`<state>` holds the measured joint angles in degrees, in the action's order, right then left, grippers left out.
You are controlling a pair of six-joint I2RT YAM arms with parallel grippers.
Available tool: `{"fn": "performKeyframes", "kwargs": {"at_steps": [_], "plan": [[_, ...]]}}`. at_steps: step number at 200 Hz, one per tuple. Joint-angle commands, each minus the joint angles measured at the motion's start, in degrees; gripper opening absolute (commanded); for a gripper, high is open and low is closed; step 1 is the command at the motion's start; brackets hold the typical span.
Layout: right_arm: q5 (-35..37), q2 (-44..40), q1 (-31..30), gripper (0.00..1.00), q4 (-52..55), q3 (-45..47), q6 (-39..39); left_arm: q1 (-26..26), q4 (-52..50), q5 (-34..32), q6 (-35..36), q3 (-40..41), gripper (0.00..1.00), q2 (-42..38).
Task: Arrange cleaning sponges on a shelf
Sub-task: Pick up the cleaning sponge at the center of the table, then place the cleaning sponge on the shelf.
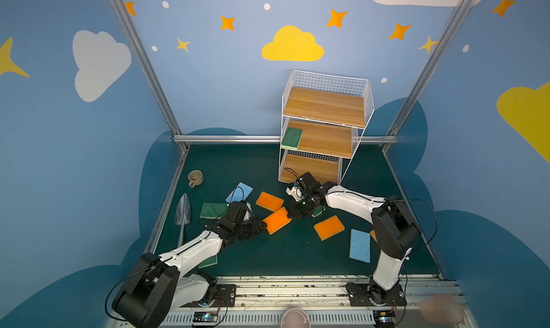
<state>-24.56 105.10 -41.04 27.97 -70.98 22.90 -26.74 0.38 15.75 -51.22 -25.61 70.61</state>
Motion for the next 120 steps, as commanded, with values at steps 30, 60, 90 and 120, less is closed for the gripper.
{"fn": "performKeyframes", "kwargs": {"at_steps": [30, 60, 90, 120], "plan": [[-1.9, -1.4, 0.2, 0.03, 0.4, 0.2, 0.0, 0.2, 6.3, 1.6, -1.7, -1.3, 0.37, 4.7], [-3.2, -1.7, 0.4, 0.03, -1.1, 1.4, 0.8, 0.2, 7.7, 2.5, -2.3, -2.0, 0.33, 7.4], [-4.1, -1.9, 0.7, 0.03, -2.0, 2.2, 1.2, 0.2, 11.0, 2.3, -4.0, -1.6, 0.28, 9.7], [-4.2, -2.1, 0.7, 0.03, -2.4, 2.8, 1.4, 0.2, 13.7, 2.9, -5.6, -1.7, 0.17, 11.1]]}}
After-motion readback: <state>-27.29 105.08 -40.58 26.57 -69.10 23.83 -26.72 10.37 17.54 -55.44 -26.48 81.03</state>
